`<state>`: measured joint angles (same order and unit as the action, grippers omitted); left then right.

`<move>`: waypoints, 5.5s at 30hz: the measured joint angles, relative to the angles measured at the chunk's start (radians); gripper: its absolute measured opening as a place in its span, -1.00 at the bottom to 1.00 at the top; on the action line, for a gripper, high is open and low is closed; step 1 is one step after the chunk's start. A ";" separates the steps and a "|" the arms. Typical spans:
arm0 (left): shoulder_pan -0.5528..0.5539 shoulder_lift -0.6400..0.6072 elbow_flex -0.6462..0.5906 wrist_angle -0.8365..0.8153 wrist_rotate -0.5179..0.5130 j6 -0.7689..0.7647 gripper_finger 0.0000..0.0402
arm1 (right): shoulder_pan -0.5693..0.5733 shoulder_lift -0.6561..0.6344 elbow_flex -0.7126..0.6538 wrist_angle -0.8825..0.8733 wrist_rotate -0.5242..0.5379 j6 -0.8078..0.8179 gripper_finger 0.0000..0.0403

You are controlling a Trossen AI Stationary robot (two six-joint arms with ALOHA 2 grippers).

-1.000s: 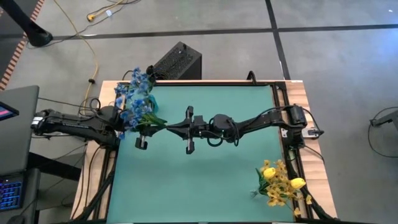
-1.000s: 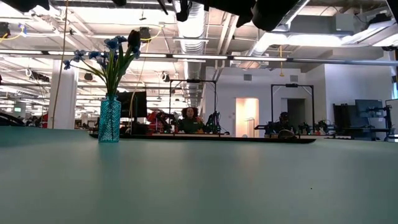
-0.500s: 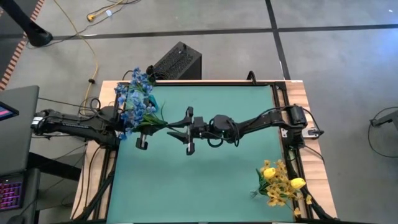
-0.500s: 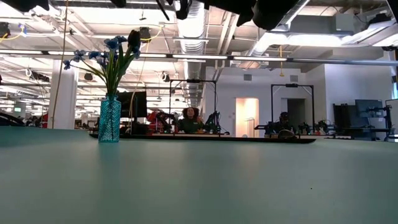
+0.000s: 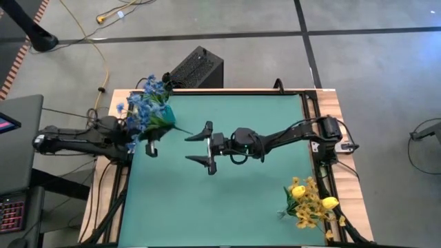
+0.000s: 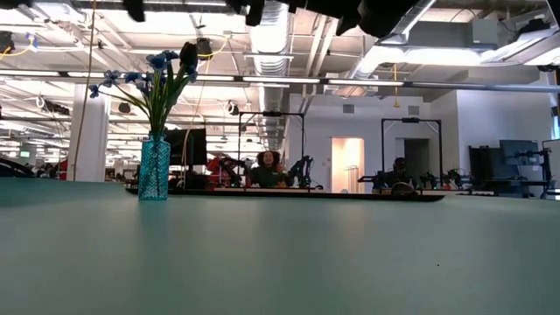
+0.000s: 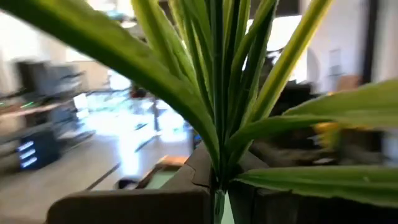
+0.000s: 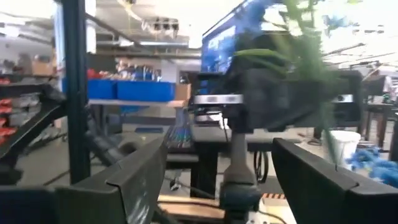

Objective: Sort flowers into vase by color
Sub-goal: Put the blue flower into the blue vase

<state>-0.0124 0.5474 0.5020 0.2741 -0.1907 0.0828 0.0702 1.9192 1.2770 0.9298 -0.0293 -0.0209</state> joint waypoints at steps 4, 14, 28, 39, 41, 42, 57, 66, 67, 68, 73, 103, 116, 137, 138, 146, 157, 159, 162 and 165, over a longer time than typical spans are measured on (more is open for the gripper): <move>0.000 -0.105 0.000 -0.177 -0.155 0.003 -0.98 | -0.011 -0.012 0.000 -0.051 0.001 -0.004 0.57; 0.000 -0.204 0.000 -0.397 -0.274 -0.040 -0.98 | -0.036 -0.013 0.000 -0.114 0.007 0.032 0.58; 0.000 -0.200 0.066 -0.571 -0.445 -0.027 -0.98 | -0.041 -0.013 0.000 -0.139 0.007 0.031 0.58; 0.002 -0.199 0.099 -0.577 -0.592 0.032 -0.98 | -0.041 -0.013 0.000 -0.138 0.007 0.031 0.58; 0.002 -0.199 0.099 -0.572 -0.600 0.034 -0.98 | -0.041 -0.013 0.000 -0.137 0.007 0.033 0.58; 0.002 -0.199 0.099 -0.571 -0.605 0.034 -0.98 | -0.041 -0.013 0.000 -0.137 0.007 0.039 0.58; 0.167 -0.124 0.099 -0.564 -0.619 0.064 -0.98 | -0.038 -0.012 0.000 -0.134 0.007 0.079 0.58; 0.363 -0.109 0.099 -0.544 -0.469 0.042 -0.98 | -0.022 -0.012 0.000 -0.138 0.006 0.084 0.58; 0.384 -0.111 0.099 -0.545 -0.444 0.041 -0.98 | -0.019 -0.012 0.000 -0.139 0.006 0.084 0.58; 0.404 -0.110 0.099 -0.544 -0.418 0.037 -0.98 | -0.017 -0.012 0.000 -0.140 0.006 0.084 0.58; 0.507 -0.108 0.099 -0.545 -0.297 -0.005 -0.98 | -0.010 -0.012 0.000 -0.141 0.005 0.084 0.58; 0.728 -0.037 -0.001 -0.477 -0.055 -0.129 -0.98 | 0.002 -0.012 0.000 -0.169 0.003 0.082 0.58; 0.728 0.123 -0.001 -0.509 -0.049 -0.132 -0.98 | 0.002 -0.012 0.000 -0.167 0.003 0.082 0.58; 0.728 0.172 -0.001 -0.554 -0.073 -0.140 -0.98 | 0.002 -0.012 0.000 -0.168 0.003 0.084 0.58; 0.728 0.172 -0.001 -0.555 -0.066 -0.143 -0.98 | 0.002 -0.012 0.000 -0.168 0.003 0.085 0.58; 0.728 0.172 -0.001 -0.559 -0.052 -0.159 -0.87 | 0.002 -0.012 0.000 -0.168 0.003 0.100 0.58; 0.728 0.169 0.000 -0.608 -0.056 -0.151 -0.35 | 0.002 -0.012 0.000 -0.168 0.003 0.100 0.58; 0.728 0.164 0.000 -0.620 -0.046 -0.151 -0.30 | 0.002 -0.012 0.000 -0.167 0.003 0.100 0.58; 0.728 0.153 0.000 -0.653 -0.024 -0.139 -0.26 | 0.002 -0.012 0.000 -0.167 0.003 0.100 0.58; 0.728 0.150 0.036 -0.724 -0.006 -0.132 -0.24 | 0.002 -0.012 0.000 -0.168 0.003 0.100 0.58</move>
<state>0.7155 0.6978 0.5383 -0.4500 -0.1964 -0.0495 0.0723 1.9076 1.2766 0.7622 -0.0265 0.0792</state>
